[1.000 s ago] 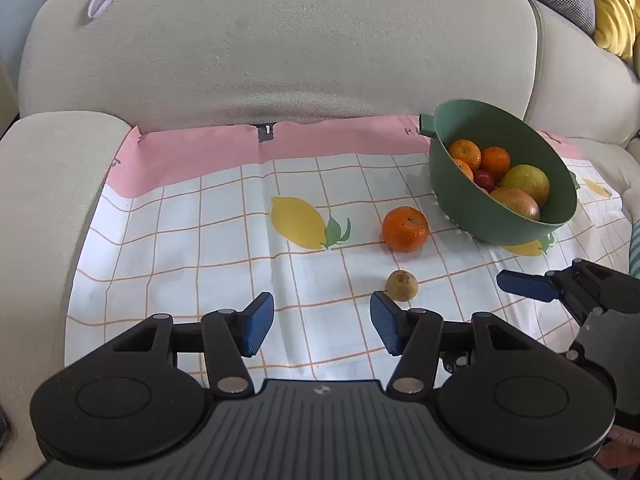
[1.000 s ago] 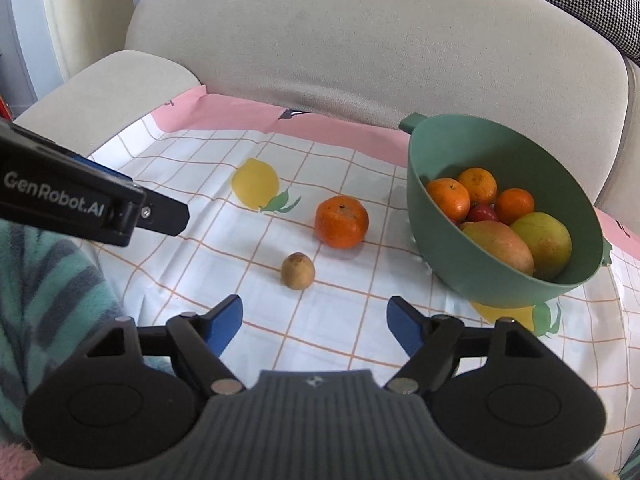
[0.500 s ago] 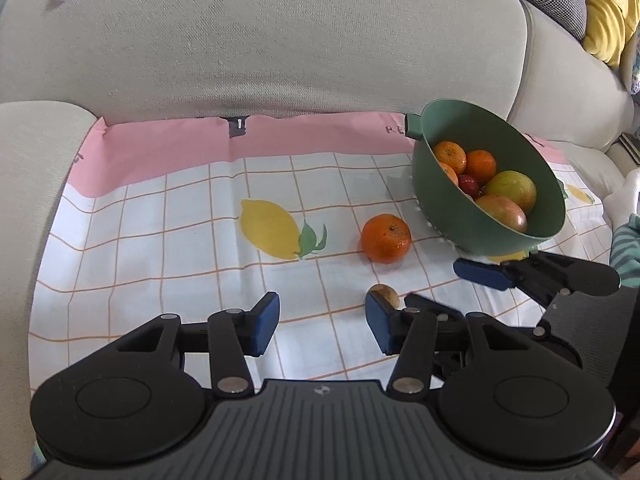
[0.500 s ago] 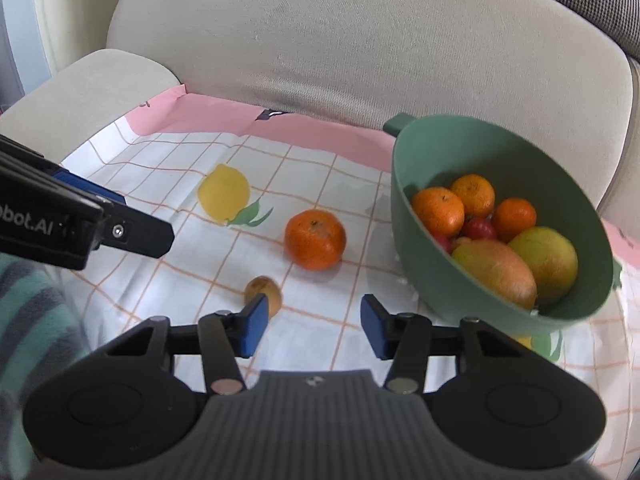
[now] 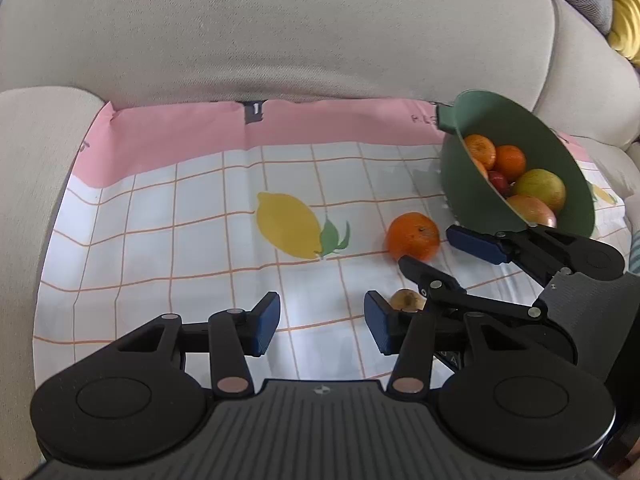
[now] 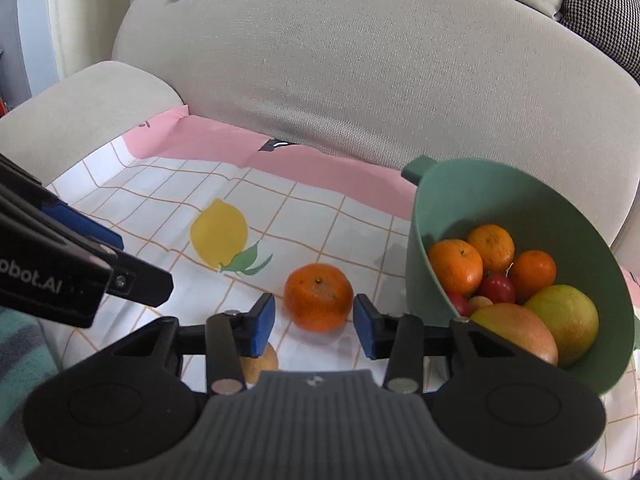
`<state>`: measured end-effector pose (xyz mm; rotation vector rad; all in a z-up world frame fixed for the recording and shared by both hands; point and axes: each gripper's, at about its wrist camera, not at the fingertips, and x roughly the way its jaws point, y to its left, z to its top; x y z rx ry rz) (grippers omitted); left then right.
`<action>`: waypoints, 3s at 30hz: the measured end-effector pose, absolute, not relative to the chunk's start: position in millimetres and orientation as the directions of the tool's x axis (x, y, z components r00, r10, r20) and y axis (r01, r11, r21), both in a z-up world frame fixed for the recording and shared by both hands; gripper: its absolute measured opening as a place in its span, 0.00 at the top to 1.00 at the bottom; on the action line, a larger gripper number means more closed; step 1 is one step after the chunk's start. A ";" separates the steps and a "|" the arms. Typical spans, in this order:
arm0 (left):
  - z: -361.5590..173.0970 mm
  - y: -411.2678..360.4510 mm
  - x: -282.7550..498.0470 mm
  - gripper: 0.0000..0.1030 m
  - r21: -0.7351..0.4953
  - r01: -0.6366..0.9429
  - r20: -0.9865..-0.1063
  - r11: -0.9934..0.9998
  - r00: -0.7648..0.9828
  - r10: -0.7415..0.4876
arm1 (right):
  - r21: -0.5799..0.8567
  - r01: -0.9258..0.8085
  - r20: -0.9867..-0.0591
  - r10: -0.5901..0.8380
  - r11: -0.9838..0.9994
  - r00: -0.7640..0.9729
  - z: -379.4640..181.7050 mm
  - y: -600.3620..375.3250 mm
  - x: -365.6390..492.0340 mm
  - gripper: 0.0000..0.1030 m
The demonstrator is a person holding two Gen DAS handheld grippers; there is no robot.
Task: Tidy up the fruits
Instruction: 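Grasp the mandarin with the right tool while the left tool grasps the kiwi, then carry the mandarin and kiwi over the green colander and lower them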
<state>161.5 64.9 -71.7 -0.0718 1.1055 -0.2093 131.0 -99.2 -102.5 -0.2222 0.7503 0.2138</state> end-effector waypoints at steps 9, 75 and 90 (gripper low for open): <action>-77.2 63.4 163.1 0.44 -0.135 0.120 -0.890 0.983 0.422 -0.174 | -0.183 -0.206 -0.692 0.022 0.961 0.721 -111.4 -83.4 138.9 0.61; -97.8 -9.6 160.8 0.71 -0.105 0.357 -0.898 0.928 0.368 -0.243 | -0.033 -0.196 -0.733 0.109 0.980 0.672 -96.5 -162.0 84.5 0.62; -24.2 -24.8 142.2 0.71 -0.074 0.368 -0.835 0.927 0.485 -0.260 | -0.034 -0.217 -0.650 0.143 0.976 0.746 -52.9 -168.9 64.0 0.62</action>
